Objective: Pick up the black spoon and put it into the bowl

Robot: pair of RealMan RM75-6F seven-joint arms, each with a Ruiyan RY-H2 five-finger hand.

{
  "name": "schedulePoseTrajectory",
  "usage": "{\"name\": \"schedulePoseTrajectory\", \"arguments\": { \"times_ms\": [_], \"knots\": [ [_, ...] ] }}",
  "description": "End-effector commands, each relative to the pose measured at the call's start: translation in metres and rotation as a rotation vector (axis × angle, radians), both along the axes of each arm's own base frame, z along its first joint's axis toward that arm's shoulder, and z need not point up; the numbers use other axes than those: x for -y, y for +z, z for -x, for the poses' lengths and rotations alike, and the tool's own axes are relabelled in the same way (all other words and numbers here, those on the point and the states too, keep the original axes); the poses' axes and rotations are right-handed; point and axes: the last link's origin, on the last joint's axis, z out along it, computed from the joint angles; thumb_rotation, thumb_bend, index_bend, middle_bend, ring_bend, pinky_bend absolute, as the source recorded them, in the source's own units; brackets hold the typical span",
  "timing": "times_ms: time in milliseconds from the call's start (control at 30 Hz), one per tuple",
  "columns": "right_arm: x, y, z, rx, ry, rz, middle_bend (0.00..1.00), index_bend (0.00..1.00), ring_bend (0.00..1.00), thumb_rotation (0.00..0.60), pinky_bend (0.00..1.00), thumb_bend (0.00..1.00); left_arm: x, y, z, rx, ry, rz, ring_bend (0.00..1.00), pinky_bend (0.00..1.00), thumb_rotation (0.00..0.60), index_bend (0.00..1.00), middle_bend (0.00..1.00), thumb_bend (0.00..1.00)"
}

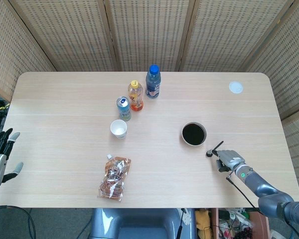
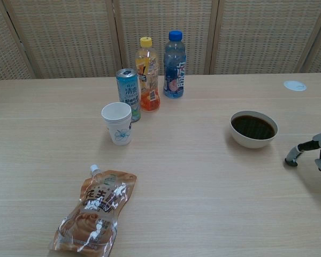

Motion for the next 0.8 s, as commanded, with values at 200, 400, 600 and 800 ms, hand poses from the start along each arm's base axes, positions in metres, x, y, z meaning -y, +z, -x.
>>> {"name": "schedulePoseTrajectory", "arguments": {
  "times_ms": [200, 400, 600, 800],
  "knots": [
    [-0.001, -0.002, 0.001, -0.014, -0.007, -0.014, 0.94, 0.17, 0.97, 0.6, 0.96, 0.99, -0.001, 0.0, 0.0, 0.0, 0.002, 0.001, 0.01, 0.0, 0.6, 0.04, 0.0, 0.33],
    [-0.006, 0.0, 0.005, -0.03, -0.018, -0.025, 0.95, 0.17, 0.97, 0.6, 0.96, 0.99, -0.001, -0.002, 0.001, 0.001, 0.006, 0.005, 0.01, 0.0, 0.6, 0.04, 0.0, 0.33],
    [-0.011, 0.008, 0.012, -0.054, -0.03, -0.019, 0.95, 0.17, 0.97, 0.6, 0.96, 0.99, -0.002, -0.003, 0.0, 0.001, 0.004, 0.005, 0.01, 0.0, 0.6, 0.04, 0.0, 0.33],
    [-0.014, 0.026, 0.025, -0.093, -0.059, 0.011, 0.95, 0.17, 0.97, 0.6, 0.96, 0.99, -0.003, -0.003, 0.0, 0.0, 0.005, 0.005, 0.01, 0.0, 0.6, 0.04, 0.0, 0.33]
  ]
}}
